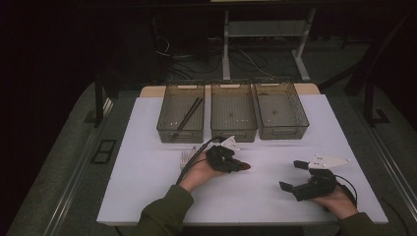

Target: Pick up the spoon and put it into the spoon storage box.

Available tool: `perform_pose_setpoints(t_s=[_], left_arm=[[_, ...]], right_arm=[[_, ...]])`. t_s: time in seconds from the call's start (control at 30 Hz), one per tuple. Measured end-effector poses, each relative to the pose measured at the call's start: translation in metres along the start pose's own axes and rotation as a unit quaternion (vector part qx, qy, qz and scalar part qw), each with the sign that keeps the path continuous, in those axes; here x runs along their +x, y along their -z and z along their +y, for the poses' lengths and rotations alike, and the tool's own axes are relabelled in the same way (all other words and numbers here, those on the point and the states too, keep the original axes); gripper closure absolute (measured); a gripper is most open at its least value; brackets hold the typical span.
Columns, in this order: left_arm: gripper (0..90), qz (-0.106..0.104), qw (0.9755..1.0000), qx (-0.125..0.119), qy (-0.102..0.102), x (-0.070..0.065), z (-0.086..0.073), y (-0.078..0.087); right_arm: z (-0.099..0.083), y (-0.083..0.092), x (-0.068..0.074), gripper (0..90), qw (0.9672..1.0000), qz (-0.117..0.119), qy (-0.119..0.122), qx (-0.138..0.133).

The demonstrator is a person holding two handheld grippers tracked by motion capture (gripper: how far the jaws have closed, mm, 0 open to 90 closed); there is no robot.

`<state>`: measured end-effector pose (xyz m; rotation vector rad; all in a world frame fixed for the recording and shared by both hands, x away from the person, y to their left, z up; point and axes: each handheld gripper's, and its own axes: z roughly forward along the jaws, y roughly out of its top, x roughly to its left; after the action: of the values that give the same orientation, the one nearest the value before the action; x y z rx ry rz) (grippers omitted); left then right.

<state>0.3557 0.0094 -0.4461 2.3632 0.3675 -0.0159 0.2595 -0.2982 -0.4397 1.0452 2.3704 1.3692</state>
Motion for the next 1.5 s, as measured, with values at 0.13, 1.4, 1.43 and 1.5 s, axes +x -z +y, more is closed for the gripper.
perform_pose_setpoints(t_s=[0.13,1.4,1.43,1.5], left_arm=[[79.0,-0.001,1.0000,0.002,0.003,0.000,0.000,0.000],[79.4,0.000,0.9990,-0.026,0.037,0.003,0.034,0.035],[79.4,0.001,0.9990,-0.028,0.035,0.003,0.037,0.036],[79.4,0.001,0.9989,-0.030,0.035,0.004,0.040,0.039]], right_arm=[[0.000,0.000,0.000,0.8,1.0000,0.000,0.000,0.000],[-0.001,-0.002,0.000,0.8,0.9997,0.013,-0.018,-0.012],[-0.001,-0.002,0.000,0.8,0.9997,0.013,-0.017,-0.013],[-0.001,-0.002,0.000,0.8,0.9996,0.013,-0.019,-0.015]])
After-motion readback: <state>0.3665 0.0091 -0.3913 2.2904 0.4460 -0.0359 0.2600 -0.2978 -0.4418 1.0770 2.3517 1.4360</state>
